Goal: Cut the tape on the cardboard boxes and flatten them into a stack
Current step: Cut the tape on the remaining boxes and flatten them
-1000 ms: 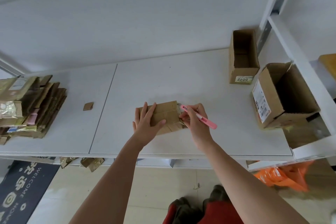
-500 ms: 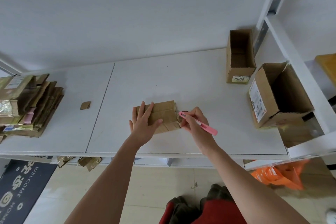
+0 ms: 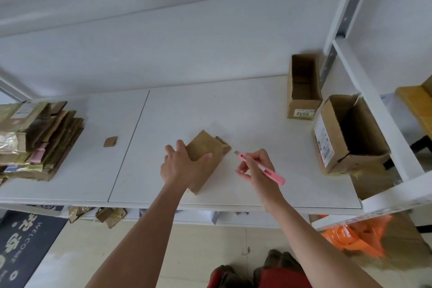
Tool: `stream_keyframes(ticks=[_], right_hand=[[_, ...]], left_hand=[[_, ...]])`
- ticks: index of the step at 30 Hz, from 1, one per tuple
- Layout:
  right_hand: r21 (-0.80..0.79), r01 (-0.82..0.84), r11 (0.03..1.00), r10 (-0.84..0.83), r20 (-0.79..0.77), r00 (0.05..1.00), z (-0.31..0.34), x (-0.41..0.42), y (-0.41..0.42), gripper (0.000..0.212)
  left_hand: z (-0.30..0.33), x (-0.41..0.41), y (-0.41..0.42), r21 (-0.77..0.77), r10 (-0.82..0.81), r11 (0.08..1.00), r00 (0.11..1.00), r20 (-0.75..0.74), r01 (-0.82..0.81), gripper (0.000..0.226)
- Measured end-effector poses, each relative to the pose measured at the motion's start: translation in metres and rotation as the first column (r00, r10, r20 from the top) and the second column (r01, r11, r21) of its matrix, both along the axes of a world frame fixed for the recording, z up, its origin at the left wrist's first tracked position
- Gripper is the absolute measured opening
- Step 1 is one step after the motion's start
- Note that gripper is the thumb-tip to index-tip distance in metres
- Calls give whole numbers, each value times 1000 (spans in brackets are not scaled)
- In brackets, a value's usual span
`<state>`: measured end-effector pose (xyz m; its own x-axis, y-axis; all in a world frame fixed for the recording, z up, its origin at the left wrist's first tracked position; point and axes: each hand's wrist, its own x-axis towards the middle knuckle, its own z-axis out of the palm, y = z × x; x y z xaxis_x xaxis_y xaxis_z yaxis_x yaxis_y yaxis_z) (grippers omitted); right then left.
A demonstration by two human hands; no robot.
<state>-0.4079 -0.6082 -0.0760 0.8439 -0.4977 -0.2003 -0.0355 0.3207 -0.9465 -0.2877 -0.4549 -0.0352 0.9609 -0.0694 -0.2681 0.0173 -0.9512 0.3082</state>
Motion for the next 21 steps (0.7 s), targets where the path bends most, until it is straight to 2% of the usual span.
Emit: stream_keyframes(ticks=[2,3,7,12,14,16,18,19,20,21], right_hand=[[-15,-1,1000,1,9,1000,2,0,1,11],[-17,-8,1000,8,8,1000,2,1,2,10],[-35,-40,999,40,-9,999,1,0,10,9],[28,19,999,-18,-19,1000,0,-1,32,9],[19,57,998,-56,-17,998,2,4,37,9],[31,78,996,-78,-12,997,6,13,37,8],[58,89,994,-89,-14,996,8,24,36,7],[60,91,994,-91,-15,996,9,29,36,7],[59,91,994,-90,-15,996,9,33,38,8],[59,90,994,-90,-15,996,8,36,40,8]], left_hand=[[5,-2,-5,102,30,994,999,17,-32,74],[6,-2,-4,95,44,994,999,17,-46,73],[1,-2,1,-242,86,965,994,-73,-101,69],[6,-6,3,-318,174,923,972,-156,-217,55],[11,-10,6,-238,196,945,971,-134,-224,51],[14,-14,11,55,122,991,992,-33,-120,60],[9,-15,15,352,-20,936,997,75,-7,69],[4,-14,18,416,-108,908,988,113,51,68],[-1,-13,21,412,-200,902,971,128,132,63],[-8,-10,24,333,-276,916,954,121,223,59]])
